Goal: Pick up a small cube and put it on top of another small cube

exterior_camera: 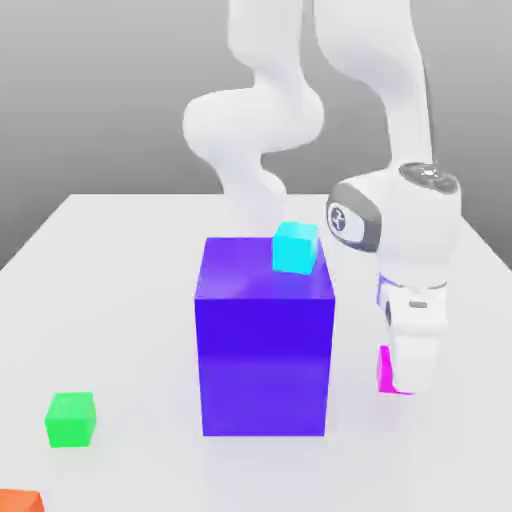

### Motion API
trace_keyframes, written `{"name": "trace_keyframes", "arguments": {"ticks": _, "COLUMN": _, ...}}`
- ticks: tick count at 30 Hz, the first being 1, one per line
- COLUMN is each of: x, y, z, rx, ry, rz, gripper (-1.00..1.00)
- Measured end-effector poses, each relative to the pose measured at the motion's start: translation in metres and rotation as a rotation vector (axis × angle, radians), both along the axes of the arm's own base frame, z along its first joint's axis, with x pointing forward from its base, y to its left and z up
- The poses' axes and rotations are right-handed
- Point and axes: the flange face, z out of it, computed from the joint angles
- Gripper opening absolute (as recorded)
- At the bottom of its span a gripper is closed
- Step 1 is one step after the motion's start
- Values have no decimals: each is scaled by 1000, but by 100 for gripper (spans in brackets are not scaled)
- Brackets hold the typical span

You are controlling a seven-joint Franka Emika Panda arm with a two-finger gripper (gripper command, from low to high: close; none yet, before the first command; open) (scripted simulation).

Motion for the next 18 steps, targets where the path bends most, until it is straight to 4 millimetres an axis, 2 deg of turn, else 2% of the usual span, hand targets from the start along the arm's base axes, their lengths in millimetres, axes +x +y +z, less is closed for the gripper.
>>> {"name": "trace_keyframes", "arguments": {"ticks": 2, "x": 24, "y": 0, "z": 22, "rx": 40, "ry": -29, "rz": -67, "gripper": -100}}
{"name": "trace_keyframes", "arguments": {"ticks": 3, "x": 44, "y": -12, "z": 33, "rx": 60, "ry": -42, "rz": -131, "gripper": -100}}
{"name": "trace_keyframes", "arguments": {"ticks": 7, "x": 127, "y": -99, "z": 78, "rx": 141, "ry": -103, "rz": -421, "gripper": -100}}
{"name": "trace_keyframes", "arguments": {"ticks": 10, "x": 166, "y": -180, "z": 112, "rx": 198, "ry": -155, "rz": -615, "gripper": -100}}
{"name": "trace_keyframes", "arguments": {"ticks": 12, "x": 170, "y": -244, "z": 118, "rx": 194, "ry": -167, "rz": -727, "gripper": -100}}
{"name": "trace_keyframes", "arguments": {"ticks": 14, "x": 159, "y": -309, "z": 113, "rx": 161, "ry": -156, "rz": -822, "gripper": -100}}
{"name": "trace_keyframes", "arguments": {"ticks": 16, "x": 135, "y": -372, "z": 102, "rx": 117, "ry": -128, "rz": -907, "gripper": -100}}
{"name": "trace_keyframes", "arguments": {"ticks": 18, "x": 99, "y": -435, "z": 90, "rx": 74, "ry": -93, "rz": -1005, "gripper": -100}}
